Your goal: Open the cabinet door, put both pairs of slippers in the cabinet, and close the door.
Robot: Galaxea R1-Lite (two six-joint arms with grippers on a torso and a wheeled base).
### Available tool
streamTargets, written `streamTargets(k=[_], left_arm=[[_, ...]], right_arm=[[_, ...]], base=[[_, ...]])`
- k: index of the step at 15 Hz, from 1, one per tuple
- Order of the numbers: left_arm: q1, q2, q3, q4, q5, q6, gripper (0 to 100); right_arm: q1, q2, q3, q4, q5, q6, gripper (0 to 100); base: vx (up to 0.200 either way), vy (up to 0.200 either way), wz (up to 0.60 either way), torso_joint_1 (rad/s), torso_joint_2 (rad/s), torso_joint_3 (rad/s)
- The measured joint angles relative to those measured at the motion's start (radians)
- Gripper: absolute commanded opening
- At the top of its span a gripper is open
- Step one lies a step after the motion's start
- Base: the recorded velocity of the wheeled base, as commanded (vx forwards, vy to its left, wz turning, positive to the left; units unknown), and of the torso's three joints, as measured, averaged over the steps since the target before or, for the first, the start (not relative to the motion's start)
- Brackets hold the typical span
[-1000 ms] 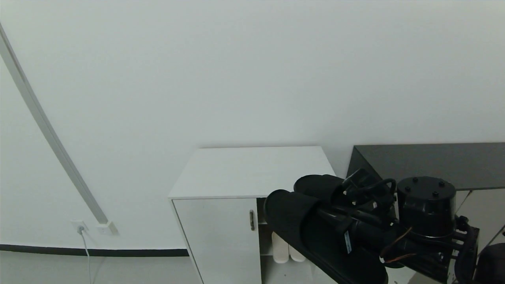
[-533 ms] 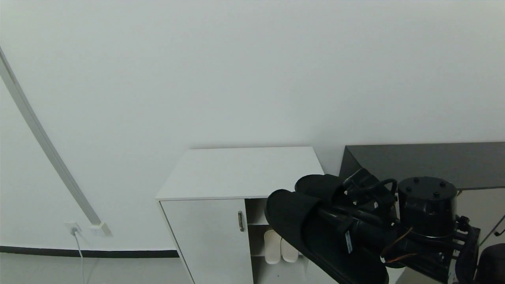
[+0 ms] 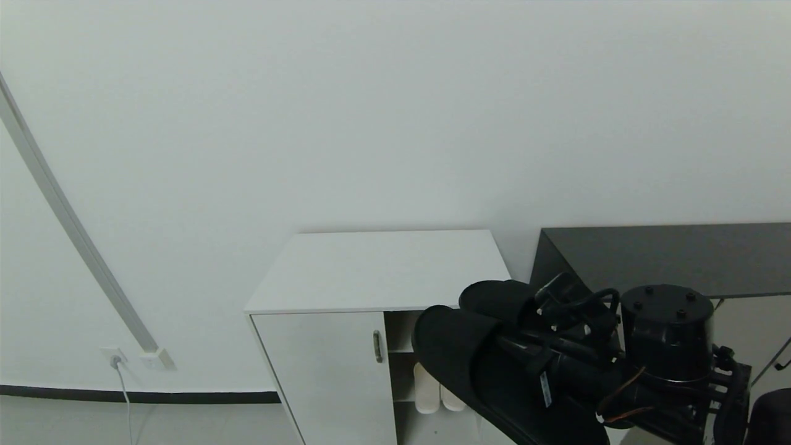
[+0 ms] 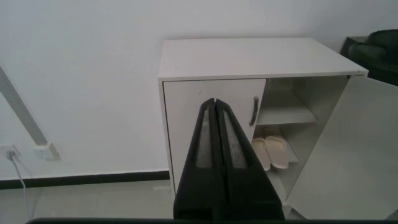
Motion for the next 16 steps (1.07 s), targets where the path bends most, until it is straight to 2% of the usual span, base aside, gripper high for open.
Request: streamTargets(k=[5, 16], left_arm=[[0.000, 0.000, 0.000, -0.001, 0.000, 0.000, 0], [0.000, 0.000, 0.000, 0.000, 0.000, 0.000, 0]], right_arm=[[0.005, 0.004, 0.010, 0.000, 0.003, -0.001, 0], [0.012, 0.018, 0.016, 0.001, 0.001, -0.003, 0]], base=[[0.000, 0.000, 0.00, -0.022, 0.04, 0.027], [0.000, 0.000, 0.00, -0.150, 0.33, 0.180]])
